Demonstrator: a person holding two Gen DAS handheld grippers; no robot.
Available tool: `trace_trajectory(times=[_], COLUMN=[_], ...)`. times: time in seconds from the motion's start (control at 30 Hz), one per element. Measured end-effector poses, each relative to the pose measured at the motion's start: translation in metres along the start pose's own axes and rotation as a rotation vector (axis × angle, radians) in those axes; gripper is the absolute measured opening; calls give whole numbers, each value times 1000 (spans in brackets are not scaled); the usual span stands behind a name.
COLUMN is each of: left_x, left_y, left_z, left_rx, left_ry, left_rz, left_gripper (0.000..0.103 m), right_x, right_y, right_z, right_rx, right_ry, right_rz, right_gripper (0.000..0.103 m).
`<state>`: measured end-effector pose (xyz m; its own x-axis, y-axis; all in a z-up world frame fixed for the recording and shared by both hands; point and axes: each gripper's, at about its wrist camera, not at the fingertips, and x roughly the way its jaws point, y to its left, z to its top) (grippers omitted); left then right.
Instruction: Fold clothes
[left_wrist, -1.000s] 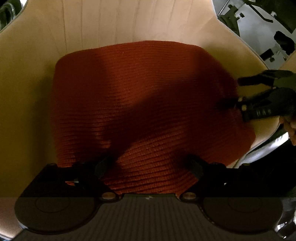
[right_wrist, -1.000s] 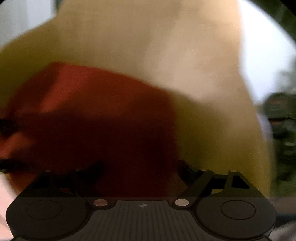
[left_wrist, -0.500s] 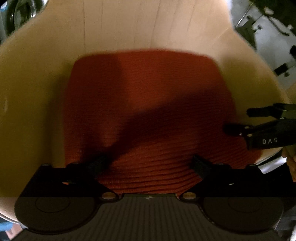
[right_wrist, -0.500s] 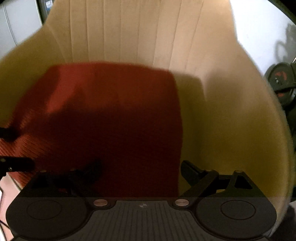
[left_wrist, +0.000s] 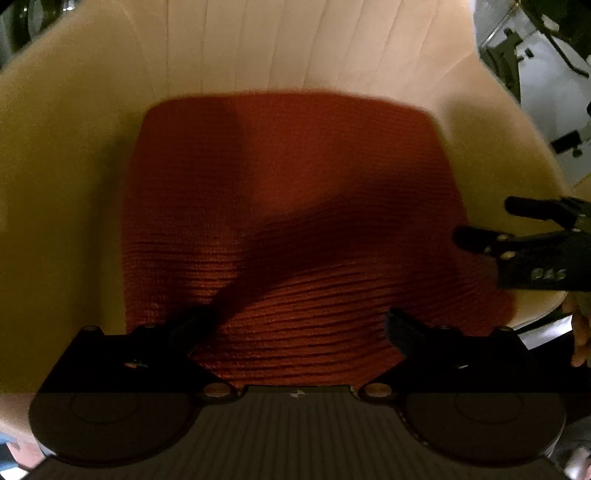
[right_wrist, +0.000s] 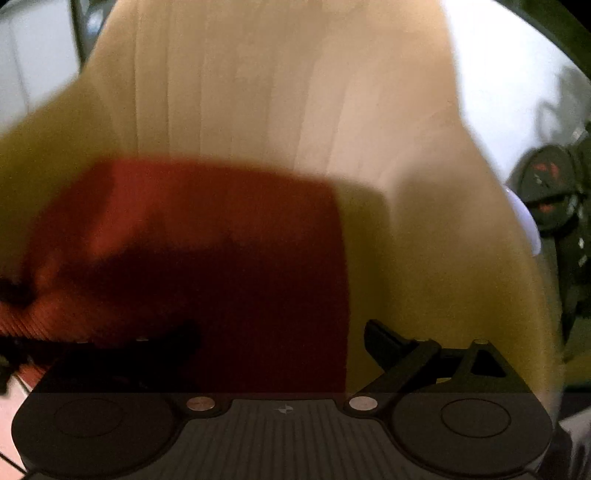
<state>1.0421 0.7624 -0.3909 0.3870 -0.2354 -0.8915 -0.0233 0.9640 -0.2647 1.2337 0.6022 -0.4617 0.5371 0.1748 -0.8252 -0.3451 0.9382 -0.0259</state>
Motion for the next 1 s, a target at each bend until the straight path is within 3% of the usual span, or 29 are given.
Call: trace_trajectory(times=[0.33,0.53,0.73,0.83,1.0], left_x=[-153,-208,-258,-293,-327], left_y=[-62,-101,-109,-109,-126], left_z=[-6,-16,-65,-101,-140], left_rx=[-2,16,27,23,110], left_ry=[-160,-266,-312,-308,-307], left_rz=[140,226,135,149,161], left_gripper=[103,103,103,103,103], right_x=[-163,-266,-352,-392,-470], right_y=[-28,-36,-4,16,51], right_z=[17,3,-32,-52,-91], right_rx=[189,213,225,228,217], right_ry=[-63,-93,-183,-184,-188], right_rz=[107,38,-46,-64,-87], right_gripper=[102,102,102,102,102])
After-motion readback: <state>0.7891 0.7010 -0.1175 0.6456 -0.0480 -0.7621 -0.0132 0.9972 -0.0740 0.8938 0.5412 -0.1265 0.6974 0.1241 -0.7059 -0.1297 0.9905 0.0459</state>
